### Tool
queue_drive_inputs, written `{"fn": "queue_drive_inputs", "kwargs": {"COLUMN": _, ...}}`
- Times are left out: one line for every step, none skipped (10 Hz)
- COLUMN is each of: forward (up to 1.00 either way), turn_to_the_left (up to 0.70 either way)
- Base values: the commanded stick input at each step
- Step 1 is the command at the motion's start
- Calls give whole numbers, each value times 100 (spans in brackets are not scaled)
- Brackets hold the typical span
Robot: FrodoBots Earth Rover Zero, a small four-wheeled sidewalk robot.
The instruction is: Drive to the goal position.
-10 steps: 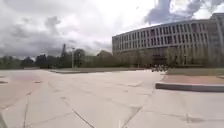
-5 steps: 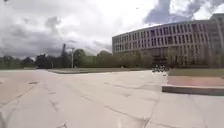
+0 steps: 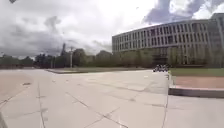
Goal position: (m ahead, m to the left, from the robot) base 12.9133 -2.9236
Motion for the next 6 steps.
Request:
{"fn": "queue_drive_inputs", "kwargs": {"forward": 70, "turn_to_the_left": 2}}
{"fn": "queue_drive_inputs", "kwargs": {"forward": 70, "turn_to_the_left": 2}}
{"fn": "queue_drive_inputs", "kwargs": {"forward": 70, "turn_to_the_left": 2}}
{"fn": "queue_drive_inputs", "kwargs": {"forward": 70, "turn_to_the_left": 2}}
{"fn": "queue_drive_inputs", "kwargs": {"forward": 70, "turn_to_the_left": 2}}
{"fn": "queue_drive_inputs", "kwargs": {"forward": 70, "turn_to_the_left": 2}}
